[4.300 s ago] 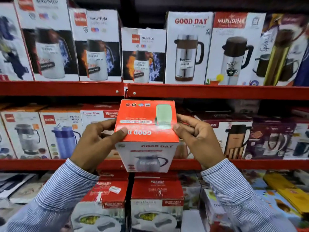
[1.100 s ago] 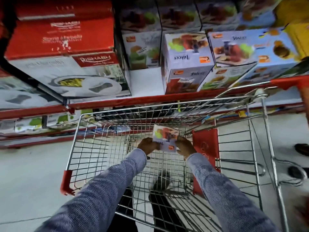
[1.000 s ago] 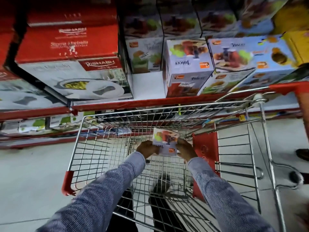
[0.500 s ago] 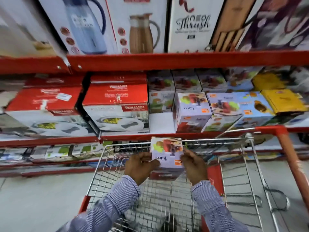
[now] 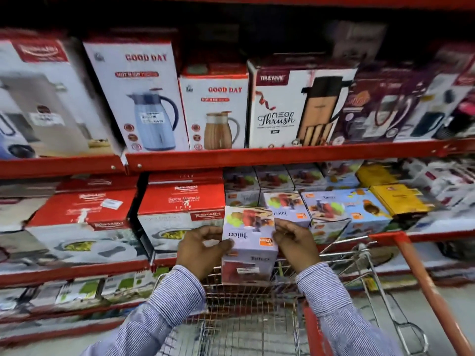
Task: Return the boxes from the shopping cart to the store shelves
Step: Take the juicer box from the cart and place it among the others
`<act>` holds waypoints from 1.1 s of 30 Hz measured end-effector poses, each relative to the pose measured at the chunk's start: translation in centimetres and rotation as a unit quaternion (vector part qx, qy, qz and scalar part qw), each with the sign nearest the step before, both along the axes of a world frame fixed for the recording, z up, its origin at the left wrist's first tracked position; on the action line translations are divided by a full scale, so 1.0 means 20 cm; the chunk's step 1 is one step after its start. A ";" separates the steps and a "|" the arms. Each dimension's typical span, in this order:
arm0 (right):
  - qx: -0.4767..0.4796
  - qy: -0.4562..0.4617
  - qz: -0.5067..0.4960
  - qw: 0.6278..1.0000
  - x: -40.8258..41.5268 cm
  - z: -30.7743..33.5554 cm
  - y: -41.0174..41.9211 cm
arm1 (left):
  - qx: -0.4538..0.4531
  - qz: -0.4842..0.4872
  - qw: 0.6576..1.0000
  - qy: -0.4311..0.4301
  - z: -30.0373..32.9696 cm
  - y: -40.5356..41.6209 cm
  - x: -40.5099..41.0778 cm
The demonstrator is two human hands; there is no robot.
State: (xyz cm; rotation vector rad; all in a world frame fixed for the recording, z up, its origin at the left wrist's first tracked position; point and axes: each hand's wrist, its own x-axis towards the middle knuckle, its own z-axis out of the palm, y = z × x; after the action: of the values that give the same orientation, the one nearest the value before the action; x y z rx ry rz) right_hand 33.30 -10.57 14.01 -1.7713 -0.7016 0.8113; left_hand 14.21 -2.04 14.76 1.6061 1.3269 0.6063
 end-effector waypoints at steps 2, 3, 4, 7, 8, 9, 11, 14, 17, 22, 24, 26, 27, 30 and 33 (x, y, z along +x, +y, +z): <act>-0.008 -0.005 0.004 1.000 0.03 0.02 0.03 | -0.005 -0.003 1.000 -0.005 0.01 0.02 0.02; -0.010 -0.003 0.005 1.000 0.04 0.03 0.05 | -0.011 -0.002 1.000 -0.014 0.01 0.03 0.04; -0.011 -0.003 0.008 1.000 0.06 0.03 0.06 | -0.014 0.005 1.000 -0.018 -0.01 0.04 0.05; -0.018 -0.013 0.014 1.000 0.10 0.04 0.10 | 0.003 0.014 1.000 -0.007 0.00 0.06 0.09; -0.020 -0.015 0.016 1.000 0.11 0.04 0.11 | 0.008 0.015 1.000 -0.003 0.00 0.06 0.09; -0.023 -0.017 0.016 0.999 0.12 0.03 0.12 | 0.012 0.016 1.000 -0.001 0.00 0.07 0.10; -0.029 -0.024 0.021 0.999 0.13 0.03 0.15 | 0.017 0.018 1.000 -0.004 -0.01 0.09 0.11; -0.036 -0.050 0.032 0.998 0.15 0.02 0.19 | 0.026 0.024 0.999 0.004 -0.04 0.10 0.14; -0.045 -0.063 0.037 0.996 0.18 0.02 0.25 | 0.041 0.028 0.999 0.007 -0.07 0.10 0.18; -0.060 -0.075 0.032 0.995 0.22 -0.02 0.31 | 0.062 0.067 0.996 0.018 -0.12 0.09 0.24; -0.066 -0.082 0.027 0.994 0.22 -0.05 0.33 | 0.059 0.079 0.995 0.018 -0.14 0.08 0.27; -0.076 -0.081 0.020 0.994 0.22 -0.07 0.35 | 0.054 0.089 0.994 0.020 -0.17 0.08 0.28; -0.083 -0.085 0.016 0.993 0.22 -0.09 0.36 | 0.054 0.091 0.994 0.024 -0.18 0.08 0.29; -0.099 -0.101 0.004 0.990 0.21 -0.13 0.36 | 0.056 0.087 0.994 0.034 -0.23 0.08 0.30; -0.098 -0.129 0.004 0.987 0.19 -0.16 0.37 | 0.042 0.092 0.994 0.030 -0.26 0.09 0.31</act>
State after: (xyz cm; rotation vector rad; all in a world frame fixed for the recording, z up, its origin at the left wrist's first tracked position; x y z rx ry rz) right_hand 37.11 -3.17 10.80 -2.0774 -0.8213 0.6817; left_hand 20.45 -0.28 9.62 1.5903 1.5227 0.7388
